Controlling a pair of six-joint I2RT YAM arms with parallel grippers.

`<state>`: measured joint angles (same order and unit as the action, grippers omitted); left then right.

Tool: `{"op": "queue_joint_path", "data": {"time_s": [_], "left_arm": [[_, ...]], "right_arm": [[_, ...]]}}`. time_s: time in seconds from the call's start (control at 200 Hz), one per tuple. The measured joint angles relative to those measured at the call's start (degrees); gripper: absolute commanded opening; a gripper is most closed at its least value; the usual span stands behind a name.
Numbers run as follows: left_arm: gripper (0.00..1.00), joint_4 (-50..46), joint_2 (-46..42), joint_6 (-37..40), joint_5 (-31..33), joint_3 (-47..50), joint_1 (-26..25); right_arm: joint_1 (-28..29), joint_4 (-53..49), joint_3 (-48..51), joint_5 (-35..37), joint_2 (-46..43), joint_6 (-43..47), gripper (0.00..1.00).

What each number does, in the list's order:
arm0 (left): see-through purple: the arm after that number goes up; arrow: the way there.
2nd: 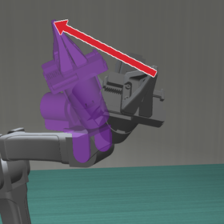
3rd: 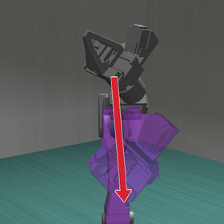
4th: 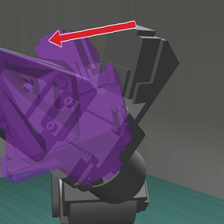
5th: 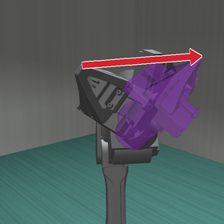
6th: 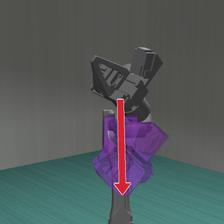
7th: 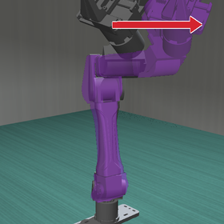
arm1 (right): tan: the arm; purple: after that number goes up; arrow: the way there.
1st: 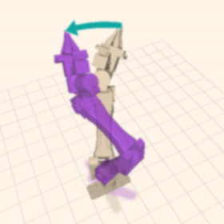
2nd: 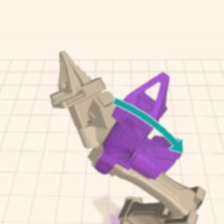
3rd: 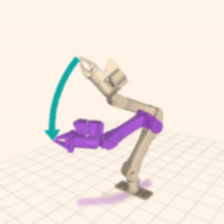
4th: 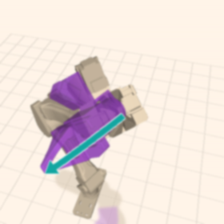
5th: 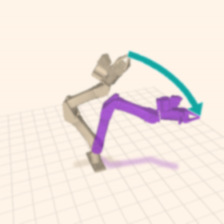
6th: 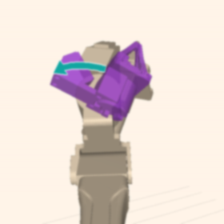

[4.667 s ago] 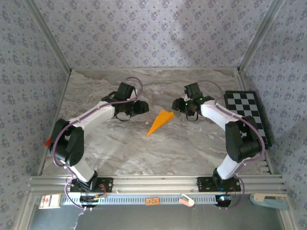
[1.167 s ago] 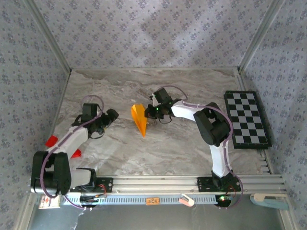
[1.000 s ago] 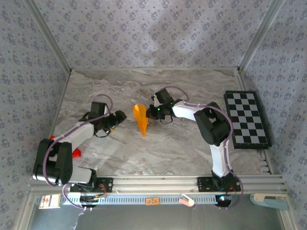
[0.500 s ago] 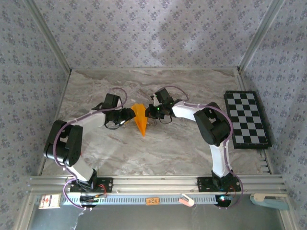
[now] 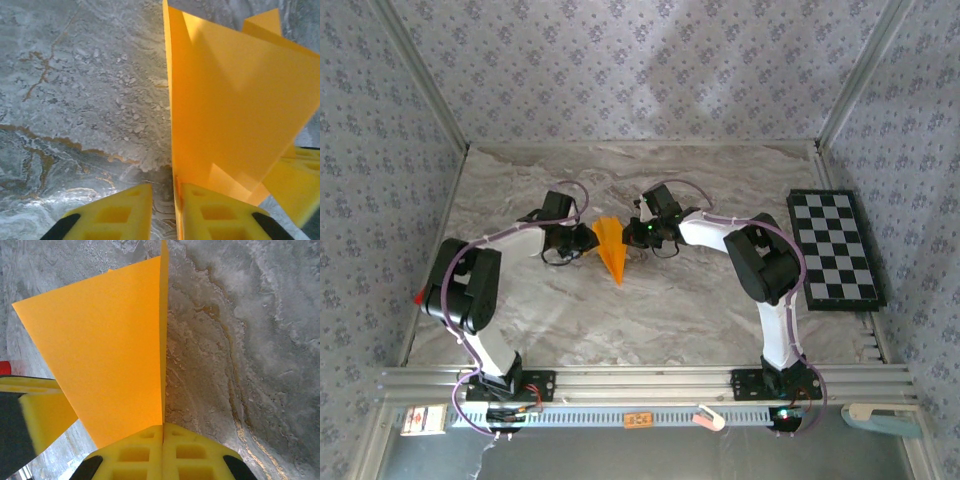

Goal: Fold a paper plane with a square sheet of paper (pick it up from the middle)
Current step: Move the paper plane to the top-center of the table.

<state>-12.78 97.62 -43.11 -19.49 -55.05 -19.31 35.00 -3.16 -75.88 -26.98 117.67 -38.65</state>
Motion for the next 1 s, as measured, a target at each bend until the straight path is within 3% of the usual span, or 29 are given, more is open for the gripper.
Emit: {"op": "queue_joint_path", "data": {"time_s": [0.265, 0.745, 0.999], "left_arm": [[0.0, -0.72, 1.25, -0.79, 0.59, -0.04, 0.0], [0.0, -0.2, -1.42, -1.11, 1.01, 1.46, 0.17], [0.08, -0.5, -1.42, -1.51, 0.87, 2.36, 0.17]], "right_arm": [[-0.24, 0.28, 1.09, -0.07, -0.02, -0.22, 0.01], [-1.77, 2.84, 5.01, -0.59, -3.37, -1.86, 0.01], [-1.6, 3.8, 6.73, -0.94, -3.13, -3.19, 0.02]]}}
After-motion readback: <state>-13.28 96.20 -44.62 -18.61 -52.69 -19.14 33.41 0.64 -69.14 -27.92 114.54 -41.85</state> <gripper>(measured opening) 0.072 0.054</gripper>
